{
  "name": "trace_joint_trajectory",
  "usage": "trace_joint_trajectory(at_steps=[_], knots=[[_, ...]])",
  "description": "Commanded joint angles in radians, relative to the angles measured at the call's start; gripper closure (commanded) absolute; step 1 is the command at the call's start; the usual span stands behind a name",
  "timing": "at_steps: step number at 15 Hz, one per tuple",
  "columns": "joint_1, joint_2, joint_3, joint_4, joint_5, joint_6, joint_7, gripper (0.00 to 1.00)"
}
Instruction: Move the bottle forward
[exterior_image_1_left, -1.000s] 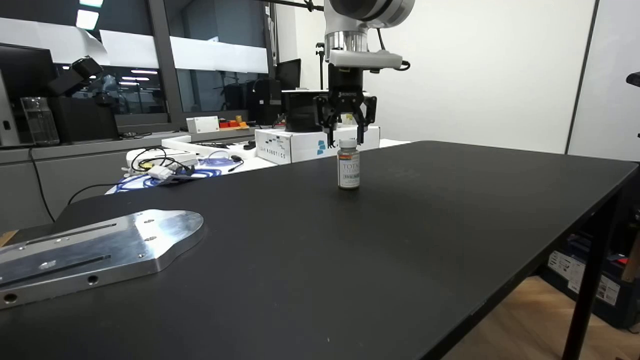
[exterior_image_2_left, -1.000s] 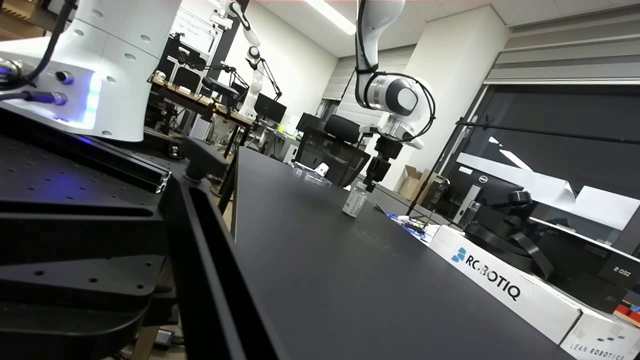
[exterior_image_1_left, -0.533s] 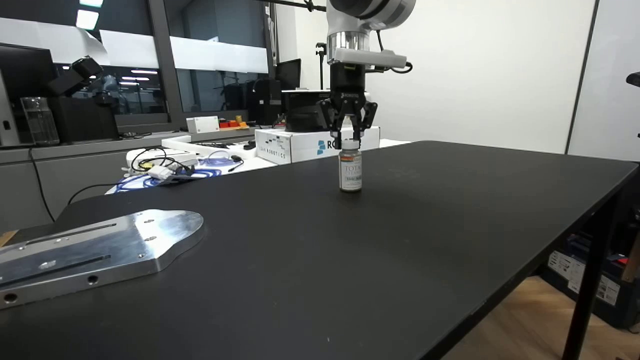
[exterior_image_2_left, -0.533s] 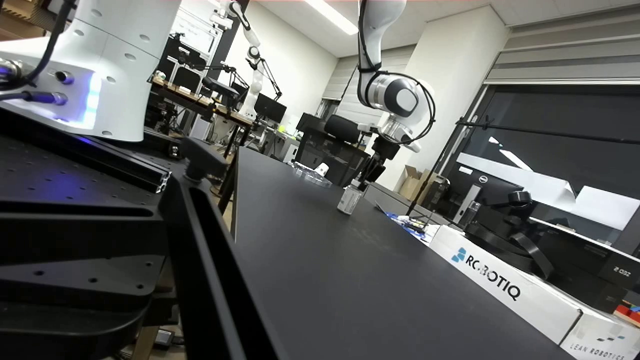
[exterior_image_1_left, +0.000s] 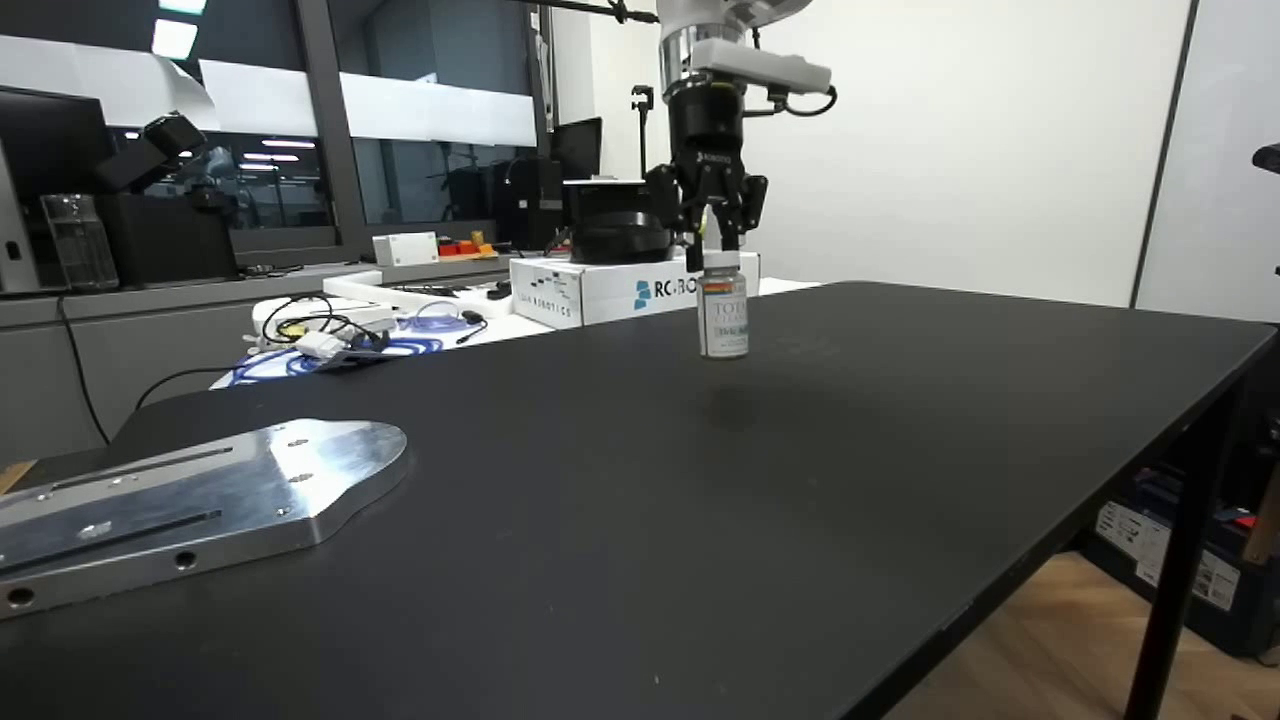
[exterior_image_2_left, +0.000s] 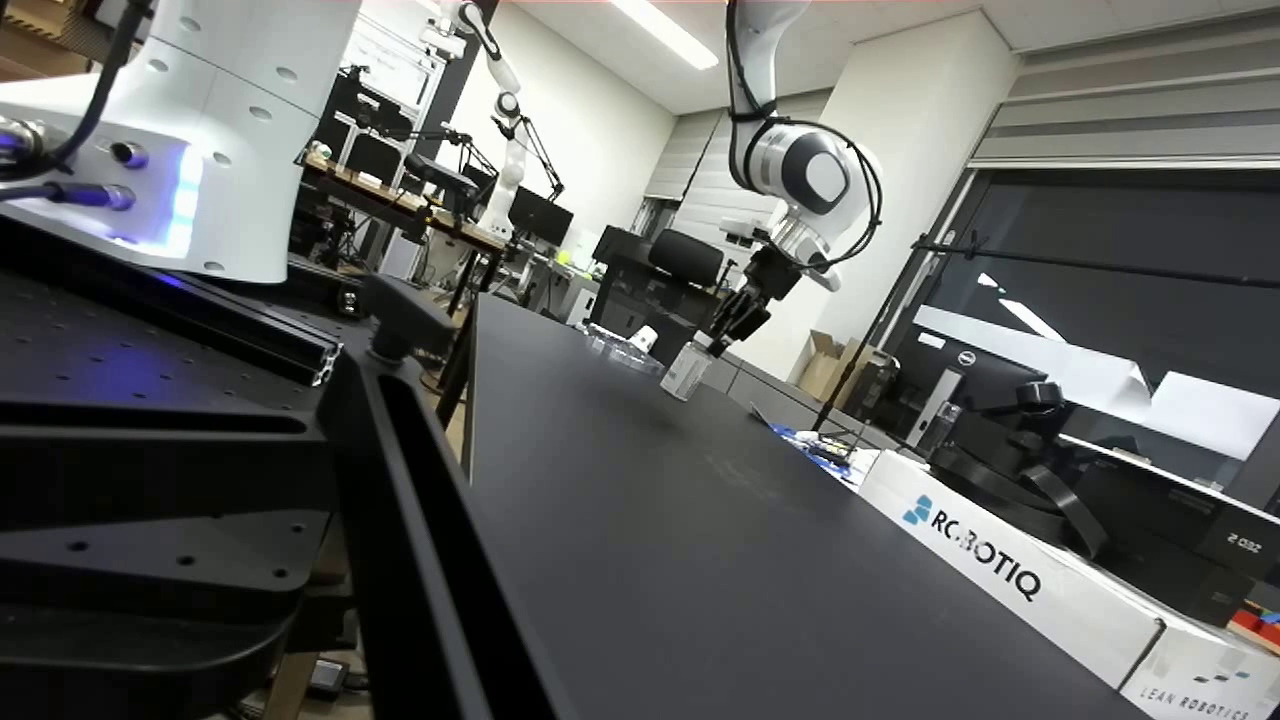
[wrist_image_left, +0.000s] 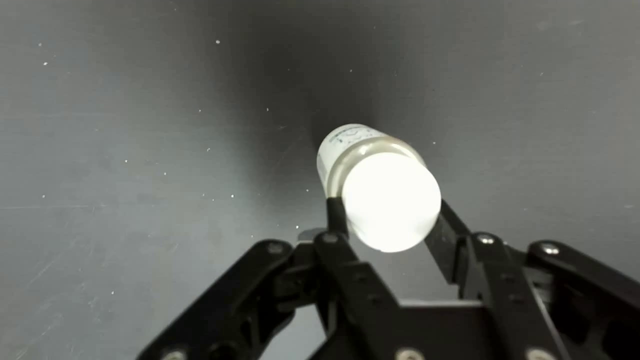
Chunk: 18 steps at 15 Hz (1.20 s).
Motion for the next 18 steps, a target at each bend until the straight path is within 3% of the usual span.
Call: trace_joint_trajectory(at_steps=[1, 6, 11, 15, 18], knots=[[-0.006, -0.140, 0.009, -0.070, -0.026, -0.062, -0.061, 0.81], [-0.017, -0.357, 0.022, -0.235, -0.041, -0.090, -0.188, 0.81], [-0.023, -0.567, 0.025, -0.477, -0.069, -0.098, -0.358, 0.81], [-0.041, -0.651, 0.009, -0.626, -0.113, -0.077, -0.427, 0.81], [-0.065, -0.666, -0.005, -0.709, -0.160, 0.004, -0.436, 0.81]])
